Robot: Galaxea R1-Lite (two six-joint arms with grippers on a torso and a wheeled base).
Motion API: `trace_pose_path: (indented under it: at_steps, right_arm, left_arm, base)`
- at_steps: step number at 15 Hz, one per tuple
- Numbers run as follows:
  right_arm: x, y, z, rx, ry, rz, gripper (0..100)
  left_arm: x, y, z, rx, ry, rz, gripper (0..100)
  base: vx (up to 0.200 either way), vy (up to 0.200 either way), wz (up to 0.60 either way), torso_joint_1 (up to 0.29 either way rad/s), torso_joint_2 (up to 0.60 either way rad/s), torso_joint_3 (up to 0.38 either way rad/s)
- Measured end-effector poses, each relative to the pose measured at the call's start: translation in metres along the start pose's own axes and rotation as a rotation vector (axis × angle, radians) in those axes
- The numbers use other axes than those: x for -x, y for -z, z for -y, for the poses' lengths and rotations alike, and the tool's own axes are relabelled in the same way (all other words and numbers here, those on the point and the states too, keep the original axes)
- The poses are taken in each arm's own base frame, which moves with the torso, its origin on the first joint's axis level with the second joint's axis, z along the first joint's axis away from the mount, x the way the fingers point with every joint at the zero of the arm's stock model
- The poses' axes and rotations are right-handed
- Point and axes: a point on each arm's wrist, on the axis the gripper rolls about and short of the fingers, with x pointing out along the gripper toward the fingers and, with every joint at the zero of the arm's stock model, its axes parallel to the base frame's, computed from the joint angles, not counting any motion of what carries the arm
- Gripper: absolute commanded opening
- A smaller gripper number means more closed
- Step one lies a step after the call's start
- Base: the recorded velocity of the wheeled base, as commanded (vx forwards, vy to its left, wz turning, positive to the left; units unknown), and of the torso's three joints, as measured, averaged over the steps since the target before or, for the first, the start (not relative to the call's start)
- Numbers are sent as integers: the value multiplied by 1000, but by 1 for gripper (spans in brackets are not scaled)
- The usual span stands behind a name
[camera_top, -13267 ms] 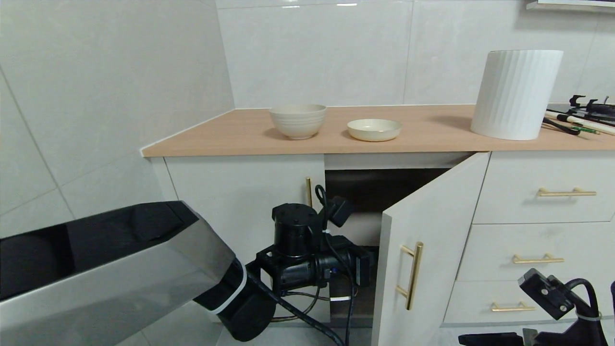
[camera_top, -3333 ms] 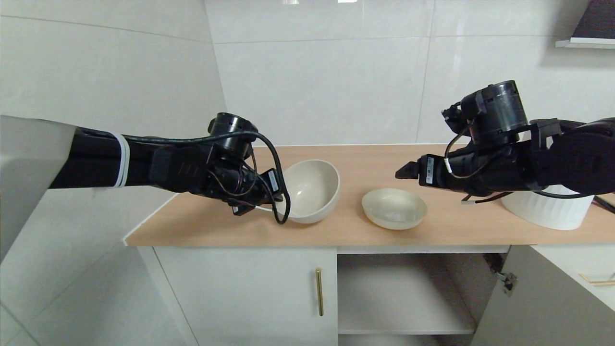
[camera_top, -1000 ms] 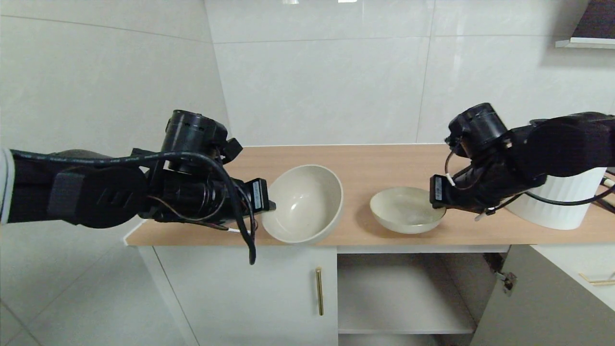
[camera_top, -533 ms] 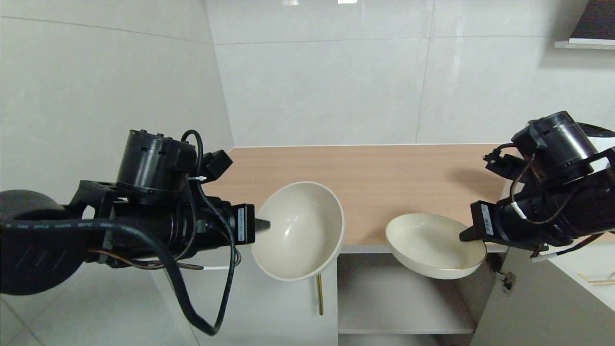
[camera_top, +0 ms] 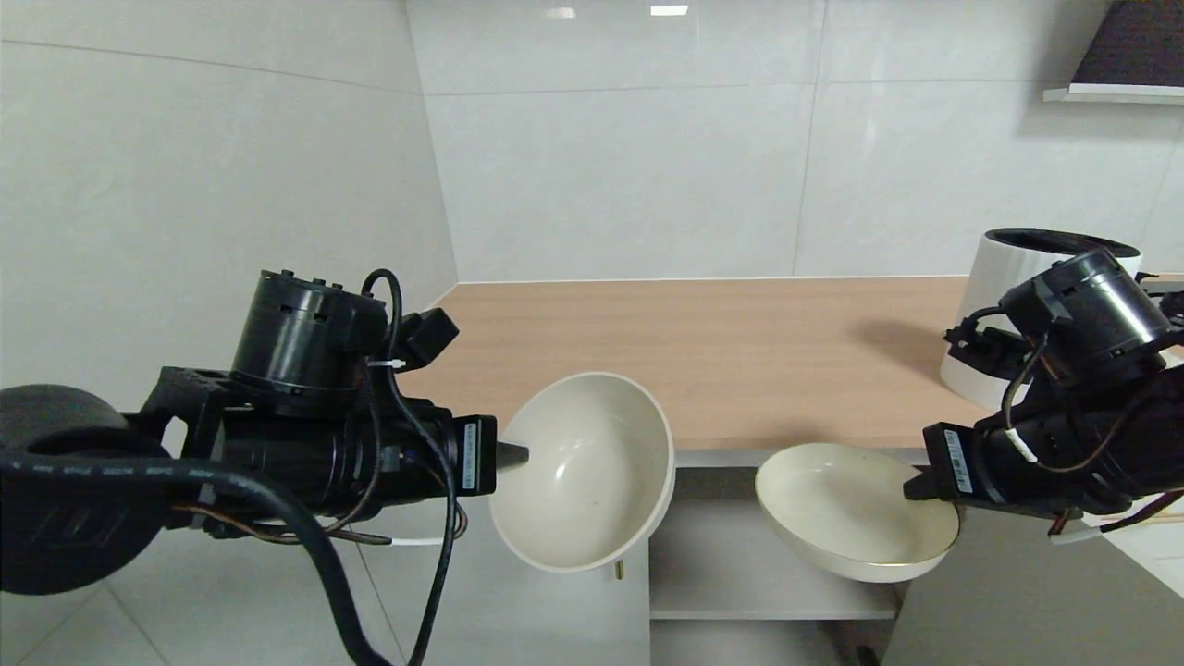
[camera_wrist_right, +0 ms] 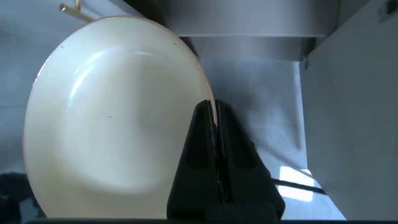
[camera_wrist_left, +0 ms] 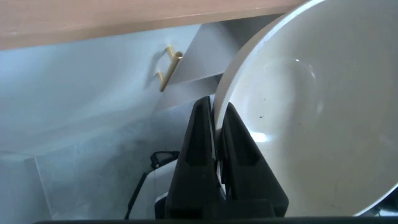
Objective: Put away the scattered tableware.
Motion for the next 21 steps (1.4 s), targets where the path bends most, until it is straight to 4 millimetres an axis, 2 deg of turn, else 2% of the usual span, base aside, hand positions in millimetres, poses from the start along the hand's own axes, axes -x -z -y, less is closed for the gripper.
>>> trace_pose_path:
  at_steps: [8, 21]
  right_arm:
    - [-14, -1, 0, -1, 13, -18, 0]
    - [-26, 1, -1, 6, 31, -56, 0]
  left_arm:
    - [-12, 3, -3, 6, -16, -33, 0]
    - [-19, 6, -6, 11, -23, -59, 0]
  base:
    - [0, 0, 0, -9, 25, 13]
    - [0, 0, 0, -157, 442, 282]
